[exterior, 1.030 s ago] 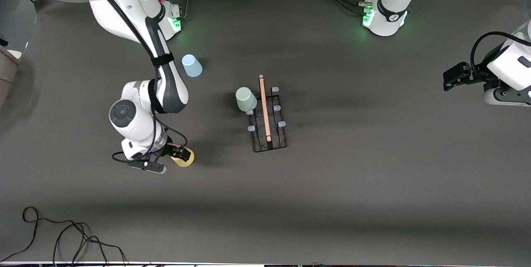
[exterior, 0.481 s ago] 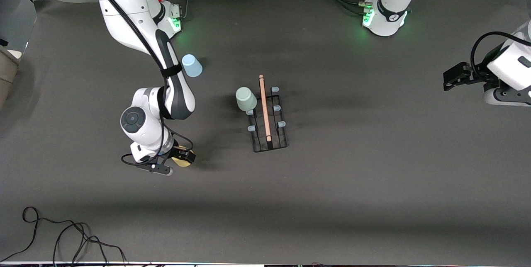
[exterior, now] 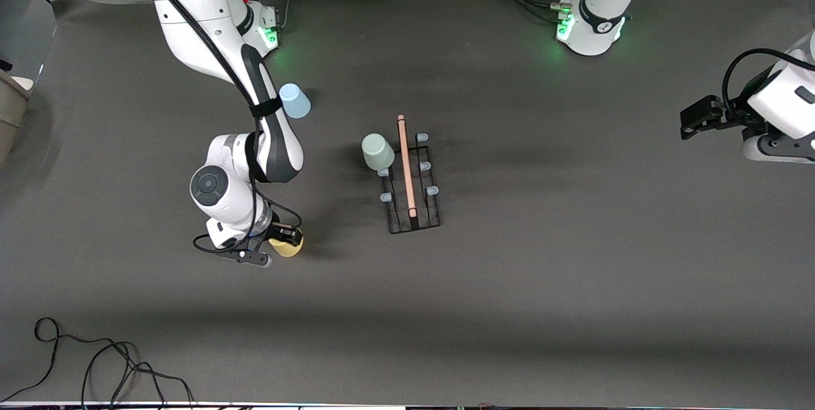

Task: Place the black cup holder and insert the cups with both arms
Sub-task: 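Carry the yellow cup to the rack and lower it onto a peg, then open the right gripper and lift it away from the yellow cup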

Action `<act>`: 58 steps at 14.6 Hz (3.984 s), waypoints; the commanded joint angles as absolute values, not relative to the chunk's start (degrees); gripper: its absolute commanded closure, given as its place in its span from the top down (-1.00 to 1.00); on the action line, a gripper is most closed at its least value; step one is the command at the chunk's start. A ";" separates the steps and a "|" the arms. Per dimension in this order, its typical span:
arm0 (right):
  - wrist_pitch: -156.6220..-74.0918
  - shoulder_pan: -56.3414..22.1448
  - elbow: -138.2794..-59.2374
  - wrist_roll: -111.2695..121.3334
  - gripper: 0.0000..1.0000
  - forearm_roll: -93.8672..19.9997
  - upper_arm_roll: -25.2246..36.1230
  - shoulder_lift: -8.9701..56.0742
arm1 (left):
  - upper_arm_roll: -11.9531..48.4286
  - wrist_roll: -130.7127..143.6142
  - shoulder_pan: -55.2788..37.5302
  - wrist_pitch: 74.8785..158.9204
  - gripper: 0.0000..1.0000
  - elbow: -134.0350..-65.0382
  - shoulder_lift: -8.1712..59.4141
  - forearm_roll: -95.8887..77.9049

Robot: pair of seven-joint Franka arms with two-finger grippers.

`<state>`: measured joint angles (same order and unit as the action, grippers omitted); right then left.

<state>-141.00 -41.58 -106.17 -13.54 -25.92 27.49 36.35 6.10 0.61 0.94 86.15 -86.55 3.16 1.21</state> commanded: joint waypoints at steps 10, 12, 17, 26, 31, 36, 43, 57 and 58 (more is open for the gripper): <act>-125.95 -48.85 -97.13 -38.20 -1.00 -24.71 27.95 23.38 | 5.71 0.53 0.53 86.22 1.00 -86.22 2.81 0.88; -125.95 -52.37 -95.37 -45.93 -1.00 -19.36 27.86 23.90 | 5.71 0.53 0.53 86.22 1.00 -85.87 2.90 0.97; -126.12 -57.21 -93.52 -57.64 -1.00 -17.84 27.60 25.84 | 5.71 0.53 0.44 86.13 1.00 -85.78 2.90 0.97; -128.58 -60.90 -93.34 -60.20 -1.00 -17.93 27.60 30.85 | 5.71 0.53 0.44 86.13 1.00 -85.78 2.90 0.97; -131.04 -61.34 -93.25 -60.12 -1.00 -18.02 27.42 33.04 | 5.71 0.53 0.53 86.22 1.00 -85.78 2.99 0.88; -131.13 -60.74 -92.03 -59.42 0.84 -17.93 27.42 34.98 | 5.71 0.61 0.44 86.22 1.00 -85.78 2.99 0.97; -107.18 -54.50 -80.36 -45.99 0.86 -17.67 30.75 33.05 | 5.71 0.61 0.44 86.22 1.00 -85.78 2.90 0.97; -79.19 -53.61 -78.92 0.34 0.86 -11.35 60.03 21.71 | 5.71 0.53 0.44 86.22 1.00 -85.78 2.90 0.88; -79.10 -53.70 -79.01 0.44 0.86 -11.16 60.90 21.71 | 5.71 0.53 0.44 86.22 1.00 -85.78 2.90 0.97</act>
